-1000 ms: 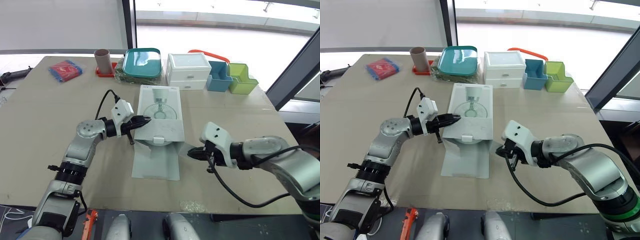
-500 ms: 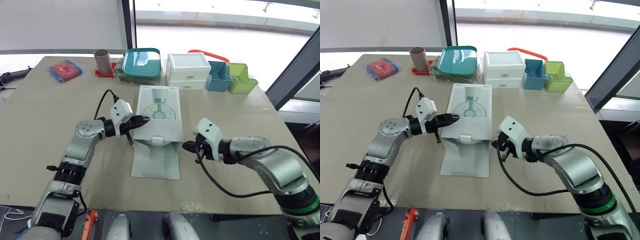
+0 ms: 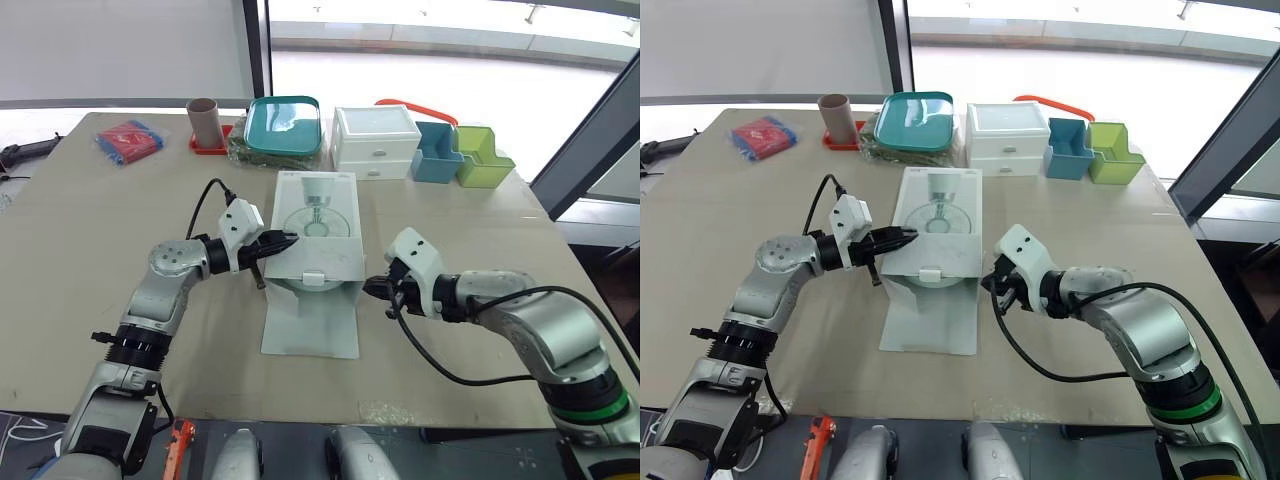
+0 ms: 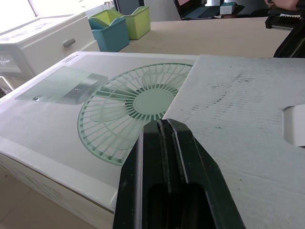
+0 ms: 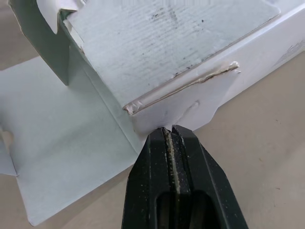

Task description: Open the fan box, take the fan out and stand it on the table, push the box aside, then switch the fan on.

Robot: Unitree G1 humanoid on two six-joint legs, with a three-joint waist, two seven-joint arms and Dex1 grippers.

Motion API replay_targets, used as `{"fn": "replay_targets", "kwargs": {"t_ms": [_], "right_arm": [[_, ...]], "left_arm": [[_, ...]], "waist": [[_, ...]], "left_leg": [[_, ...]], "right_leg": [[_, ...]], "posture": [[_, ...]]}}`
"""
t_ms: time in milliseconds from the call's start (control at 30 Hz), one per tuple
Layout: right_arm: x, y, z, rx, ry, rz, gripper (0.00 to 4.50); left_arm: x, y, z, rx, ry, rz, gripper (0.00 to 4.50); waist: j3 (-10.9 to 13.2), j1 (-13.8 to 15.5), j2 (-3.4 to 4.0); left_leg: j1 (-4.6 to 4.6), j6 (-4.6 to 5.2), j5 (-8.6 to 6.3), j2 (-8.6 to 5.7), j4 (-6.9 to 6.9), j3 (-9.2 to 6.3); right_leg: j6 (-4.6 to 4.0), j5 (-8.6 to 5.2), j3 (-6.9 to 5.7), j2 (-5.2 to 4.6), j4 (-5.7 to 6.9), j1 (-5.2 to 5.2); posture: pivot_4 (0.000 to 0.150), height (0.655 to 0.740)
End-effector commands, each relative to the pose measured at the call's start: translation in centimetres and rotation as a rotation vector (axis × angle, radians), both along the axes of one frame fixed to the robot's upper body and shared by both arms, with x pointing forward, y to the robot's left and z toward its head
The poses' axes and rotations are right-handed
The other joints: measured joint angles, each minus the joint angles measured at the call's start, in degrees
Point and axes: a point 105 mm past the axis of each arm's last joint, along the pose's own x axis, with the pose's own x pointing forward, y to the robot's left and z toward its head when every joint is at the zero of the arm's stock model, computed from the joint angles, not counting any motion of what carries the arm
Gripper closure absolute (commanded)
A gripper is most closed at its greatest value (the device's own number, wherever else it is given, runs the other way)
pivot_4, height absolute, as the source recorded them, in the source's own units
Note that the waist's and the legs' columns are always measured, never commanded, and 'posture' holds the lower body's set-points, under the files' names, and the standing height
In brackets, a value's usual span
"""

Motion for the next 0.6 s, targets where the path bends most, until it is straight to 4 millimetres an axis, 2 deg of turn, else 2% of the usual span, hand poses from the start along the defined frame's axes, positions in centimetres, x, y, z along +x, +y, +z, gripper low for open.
{"fn": "replay_targets", "kwargs": {"t_ms": [33, 333, 600], "right_arm": [[-0.24, 1.06, 2.41, 0.052, -0.081, 0.051, 4.45], [-0.31, 1.69, 2.17, 0.060, -0.078, 0.068, 4.45], [-0.30, 1.32, 1.83, 0.050, -0.078, 0.057, 4.45]], "left_arm": [[0.02, 0.11, -0.61, 0.018, 0.009, 0.011, 4.50], [0.01, 0.06, -0.61, 0.018, 0.011, 0.009, 4.50], [0.00, 0.02, -0.54, 0.019, 0.009, 0.008, 4.50]], "waist": [[0.00, 0.00, 0.00], [0.00, 0.00, 0.00], [0.00, -0.01, 0.00]], "left_leg": [[0.00, 0.00, 0.00, 0.00, 0.00, 0.00], [0.00, 0.00, 0.00, 0.00, 0.00, 0.00], [0.00, 0.00, 0.00, 0.00, 0.00, 0.00]], "right_leg": [[0.00, 0.00, 0.00, 0.00, 0.00, 0.00], [0.00, 0.00, 0.00, 0.00, 0.00, 0.00], [0.00, 0.00, 0.00, 0.00, 0.00, 0.00]], "posture": [[0.150, 0.7400], [0.150, 0.7400], [0.150, 0.7400]]}}
